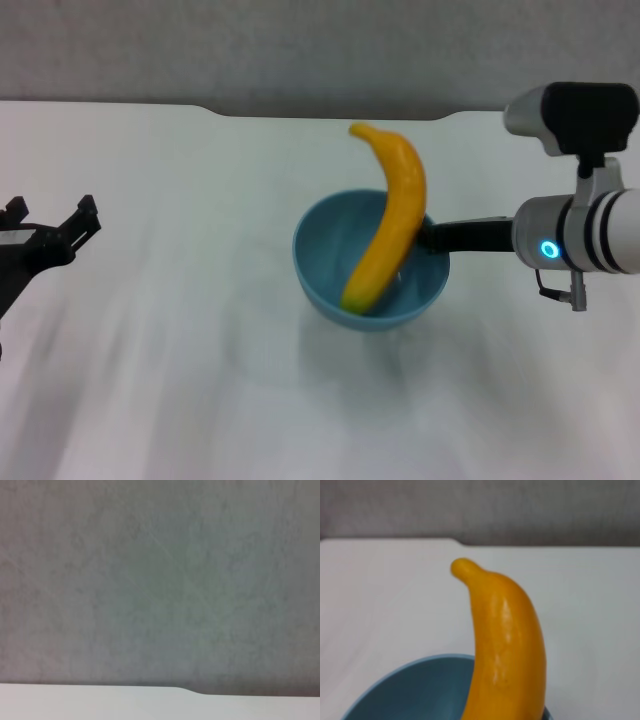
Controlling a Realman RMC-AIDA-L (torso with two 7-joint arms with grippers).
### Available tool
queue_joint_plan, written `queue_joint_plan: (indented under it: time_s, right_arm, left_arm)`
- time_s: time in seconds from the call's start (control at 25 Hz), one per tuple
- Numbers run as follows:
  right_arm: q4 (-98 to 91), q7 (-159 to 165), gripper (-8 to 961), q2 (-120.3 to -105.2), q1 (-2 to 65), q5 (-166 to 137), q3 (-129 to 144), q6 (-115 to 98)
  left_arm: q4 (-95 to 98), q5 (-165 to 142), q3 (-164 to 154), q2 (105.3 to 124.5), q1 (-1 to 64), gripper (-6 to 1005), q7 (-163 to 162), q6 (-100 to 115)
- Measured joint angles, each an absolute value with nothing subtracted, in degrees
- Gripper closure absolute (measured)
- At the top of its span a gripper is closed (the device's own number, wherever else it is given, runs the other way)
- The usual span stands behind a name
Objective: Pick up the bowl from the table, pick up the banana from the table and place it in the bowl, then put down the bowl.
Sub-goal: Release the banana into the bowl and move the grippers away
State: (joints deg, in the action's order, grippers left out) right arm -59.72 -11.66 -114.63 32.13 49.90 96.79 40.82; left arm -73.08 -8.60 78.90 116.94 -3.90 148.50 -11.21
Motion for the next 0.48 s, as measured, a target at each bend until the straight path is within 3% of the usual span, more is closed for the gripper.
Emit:
queue_joint_plan:
  time_s: [0.16, 0.48]
  right_arm:
    - [-54.52, -11.73, 908, -114.54, 36.69, 49.21, 96.02, 43.67]
    - [-50.96, -12.22, 908, -114.72, 37.40, 49.07, 96.09, 42.80]
  left_arm:
    - [-72.39, -8.52, 79.37, 116.98, -3.83, 134, 148.44, -11.22]
    - [-71.89, -8.52, 79.59, 116.99, -3.84, 134, 148.34, -11.25]
